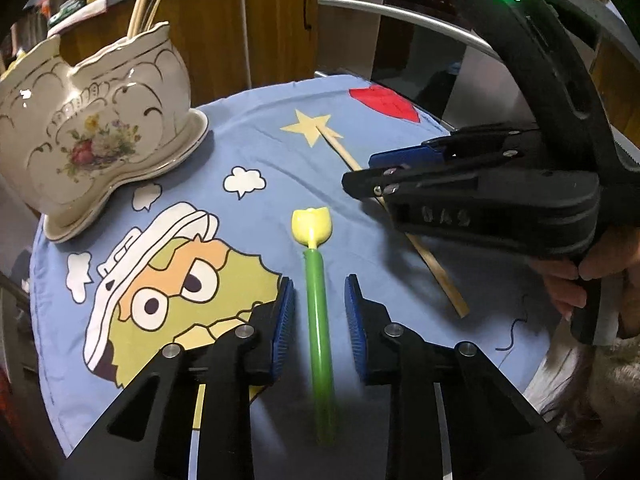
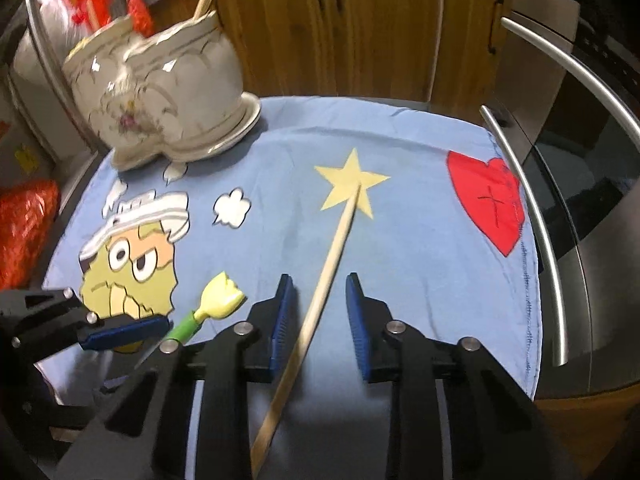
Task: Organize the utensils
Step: 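Grasp the yellow tulip spoon with the left tool while the right tool grasps the chopstick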
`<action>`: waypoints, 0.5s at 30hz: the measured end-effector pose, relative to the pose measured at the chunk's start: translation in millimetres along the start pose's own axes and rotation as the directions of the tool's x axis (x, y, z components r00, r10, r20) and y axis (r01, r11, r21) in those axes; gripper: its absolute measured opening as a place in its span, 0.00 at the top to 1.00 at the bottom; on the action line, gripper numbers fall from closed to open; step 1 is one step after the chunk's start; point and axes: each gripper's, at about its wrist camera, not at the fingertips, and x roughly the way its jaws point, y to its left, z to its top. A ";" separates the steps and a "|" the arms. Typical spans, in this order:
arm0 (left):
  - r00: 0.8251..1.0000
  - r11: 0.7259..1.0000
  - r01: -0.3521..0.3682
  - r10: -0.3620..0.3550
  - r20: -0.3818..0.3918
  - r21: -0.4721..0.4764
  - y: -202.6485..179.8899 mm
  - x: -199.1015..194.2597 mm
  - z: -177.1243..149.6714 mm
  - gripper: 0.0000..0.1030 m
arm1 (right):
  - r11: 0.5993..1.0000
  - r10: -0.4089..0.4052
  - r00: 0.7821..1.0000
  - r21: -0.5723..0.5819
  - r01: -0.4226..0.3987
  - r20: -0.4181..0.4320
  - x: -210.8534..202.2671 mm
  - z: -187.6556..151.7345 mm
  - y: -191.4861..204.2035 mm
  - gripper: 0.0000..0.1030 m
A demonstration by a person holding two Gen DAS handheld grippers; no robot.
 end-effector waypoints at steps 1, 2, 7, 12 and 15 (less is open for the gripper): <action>1.000 1.000 -0.005 0.005 -0.002 0.010 -1.1 -0.1 -0.3 0.73 | 1.000 -0.010 1.000 -0.013 0.010 0.000 0.5 -0.4 1.3 0.77; 1.000 1.000 -0.009 0.009 -0.003 0.018 -1.9 0.1 -0.3 0.73 | 0.999 -0.026 1.000 -0.033 0.026 0.000 0.6 -1.3 3.5 0.77; 1.000 0.999 -0.015 0.016 -0.013 0.033 -4.5 0.9 0.2 0.73 | 0.998 -0.017 1.000 -0.056 0.016 -0.016 -3.1 -5.7 3.1 0.77; 0.999 0.999 -0.034 0.034 -0.009 0.043 -5.8 3.8 1.7 0.86 | 0.998 -0.007 1.000 -0.068 0.006 -0.003 -6.8 -11.4 4.9 0.86; 1.000 1.000 -0.006 0.006 -0.003 0.015 0.9 4.7 2.9 0.90 | 0.998 0.012 1.000 -0.062 -0.011 0.008 -7.3 -13.0 6.4 0.94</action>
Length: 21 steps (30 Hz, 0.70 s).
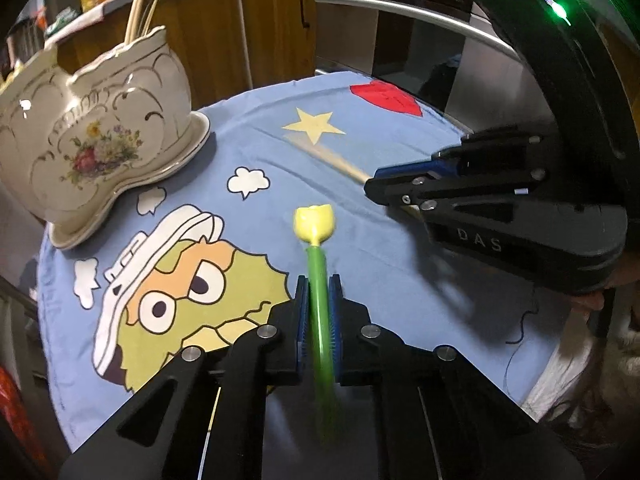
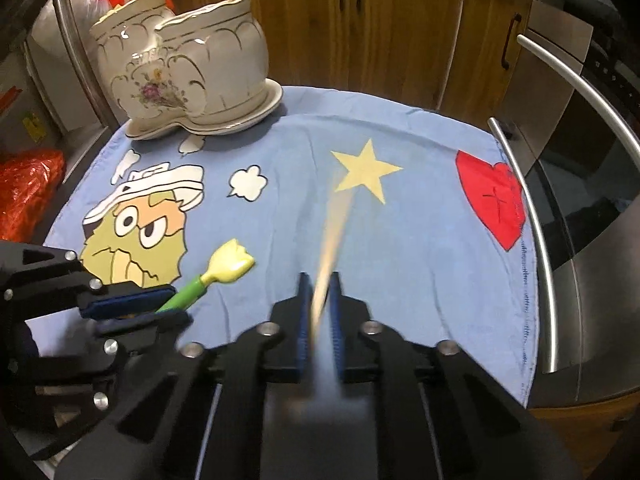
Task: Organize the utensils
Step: 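Grasp the yellow tulip spoon with the left tool while the right tool grasps the chopstick, then lift the tulip spoon and chopstick and carry them over the holder cups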
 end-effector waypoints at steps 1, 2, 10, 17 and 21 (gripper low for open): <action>1.000 1.000 0.013 -0.013 0.004 -0.007 2.8 -0.3 -0.2 0.90 | 1.000 0.000 1.000 0.001 0.000 0.003 -0.6 -0.6 0.0 0.94; 1.000 1.000 0.022 -0.022 0.008 -0.013 5.2 -0.4 -0.9 0.90 | 1.000 0.004 1.000 0.004 -0.004 0.007 -0.8 -0.9 -0.5 0.94; 0.992 0.990 0.108 -0.102 0.068 -0.089 22.1 -10.4 -8.9 0.91 | 0.996 0.034 0.997 0.085 -0.040 0.063 -9.9 0.9 -9.8 0.94; 0.965 0.991 0.090 -0.063 0.254 -0.098 40.6 -67.4 -0.1 0.91 | 0.992 0.060 0.973 0.096 -0.083 0.224 -42.0 14.1 -10.9 0.94; 0.944 0.990 0.071 -0.028 0.329 -0.122 57.3 -93.4 7.2 0.91 | 0.994 0.063 0.953 0.065 -0.086 0.297 -55.8 29.6 -1.7 0.94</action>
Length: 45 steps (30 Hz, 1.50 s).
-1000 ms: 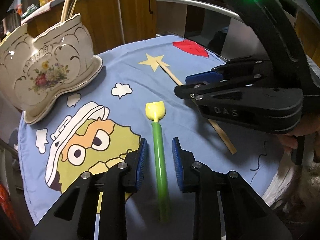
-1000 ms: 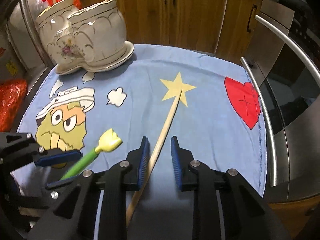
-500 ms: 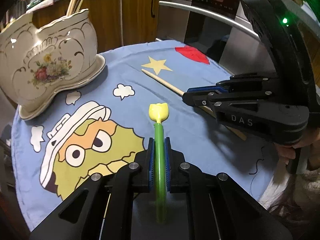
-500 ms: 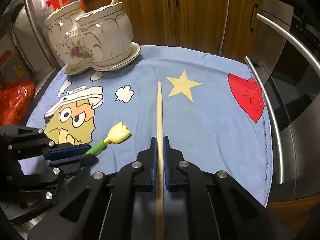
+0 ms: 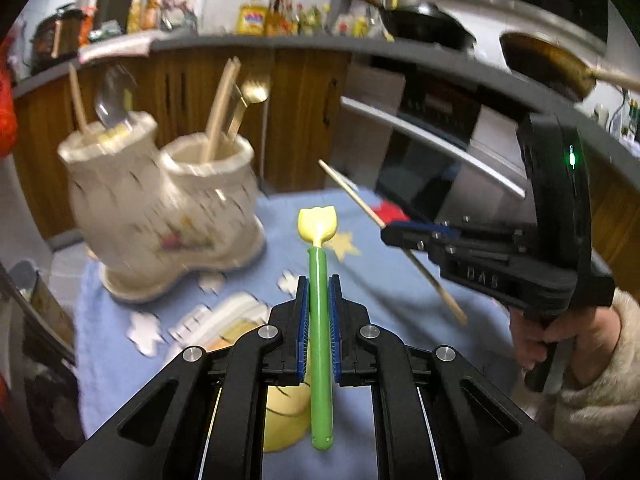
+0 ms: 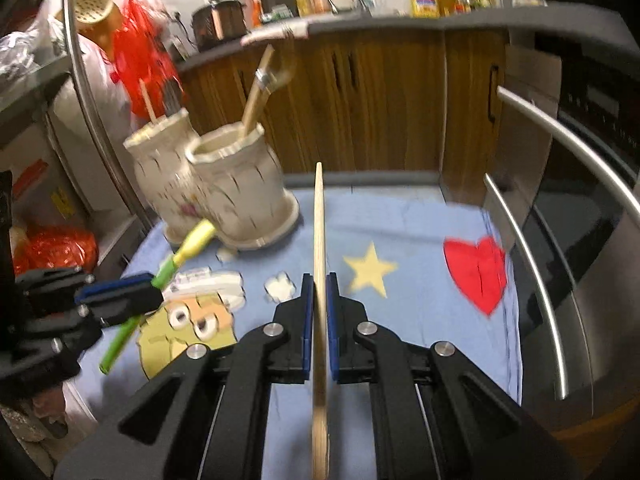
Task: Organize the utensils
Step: 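Lift the tulip spoon and chopstick and carry them over the holder cups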
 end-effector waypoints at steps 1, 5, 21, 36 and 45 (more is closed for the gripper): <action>1.000 1.000 -0.008 0.008 0.018 0.000 1.9 -5.5 4.7 0.91 | 1.000 0.005 1.000 -0.001 -0.005 0.013 -1.1 2.8 1.8 0.94; 0.994 0.999 -0.045 0.046 0.102 -0.006 10.3 -28.8 24.8 0.91 | 0.999 0.036 0.998 -0.020 -0.035 0.057 -4.0 17.6 12.1 0.94; 0.932 0.978 -0.172 0.199 0.302 -0.116 82.9 -78.3 83.7 0.91 | 0.991 0.125 0.962 -0.075 -0.110 0.243 -6.4 85.2 39.8 0.94; 0.889 0.981 -0.019 0.105 0.445 -0.195 144.4 -47.9 112.9 0.91 | 0.971 0.235 0.887 -0.068 -0.227 0.398 34.0 137.9 46.9 0.94; 0.894 0.974 0.006 0.096 0.438 -0.226 161.6 -12.1 109.7 0.91 | 0.962 0.261 0.877 -0.037 -0.269 0.404 72.1 144.4 48.5 0.94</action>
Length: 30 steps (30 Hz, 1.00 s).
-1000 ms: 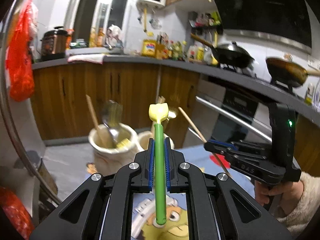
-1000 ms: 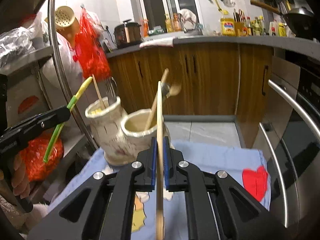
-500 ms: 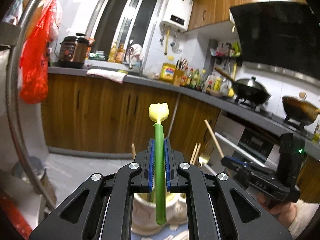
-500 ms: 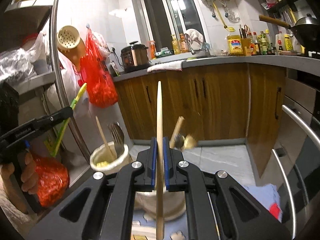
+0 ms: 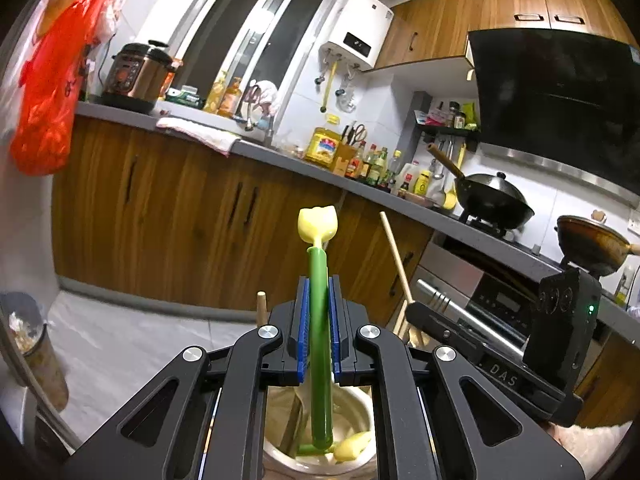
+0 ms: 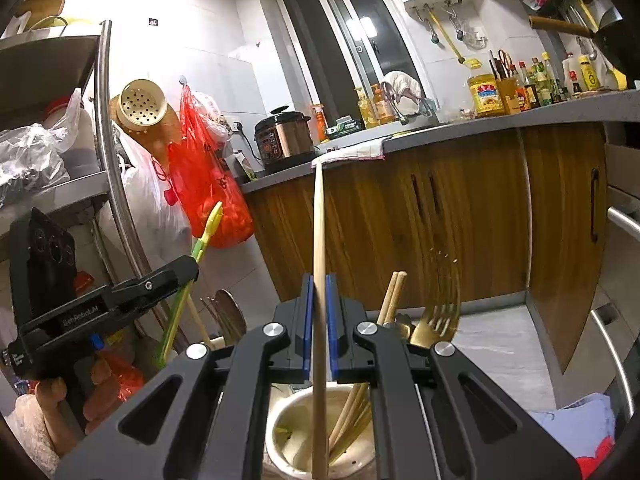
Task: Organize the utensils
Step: 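Lift the tulip spoon and chopstick and carry them over the holder cups, then lower the tulip spoon and chopstick into the cups and open both tools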
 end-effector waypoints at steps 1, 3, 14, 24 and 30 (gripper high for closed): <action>1.000 1.000 0.000 0.000 0.003 0.005 -0.3 0.9 -2.2 0.91 | 1.000 0.003 1.000 0.003 -0.003 0.002 1.4 -1.7 -1.2 0.94; 1.000 1.000 0.004 -0.004 0.005 0.013 -1.1 2.8 -8.1 0.91 | 1.000 0.004 1.000 0.004 -0.004 0.011 4.7 -6.1 -3.3 0.94; 0.999 0.999 -0.005 0.004 0.039 0.033 3.4 -2.4 -27.1 0.90 | 0.999 -0.033 0.999 -0.027 0.034 0.040 15.3 -25.3 1.1 0.94; 1.000 0.999 -0.001 0.001 -0.003 0.033 7.1 -9.6 -35.0 0.90 | 0.998 -0.044 0.999 -0.035 0.044 0.021 4.7 -35.8 -0.9 0.94; 0.997 0.997 -0.016 0.021 -0.069 0.073 1.4 -20.5 -43.6 0.90 | 1.000 -0.030 1.000 -0.007 0.030 0.002 -8.1 -40.3 -7.9 0.94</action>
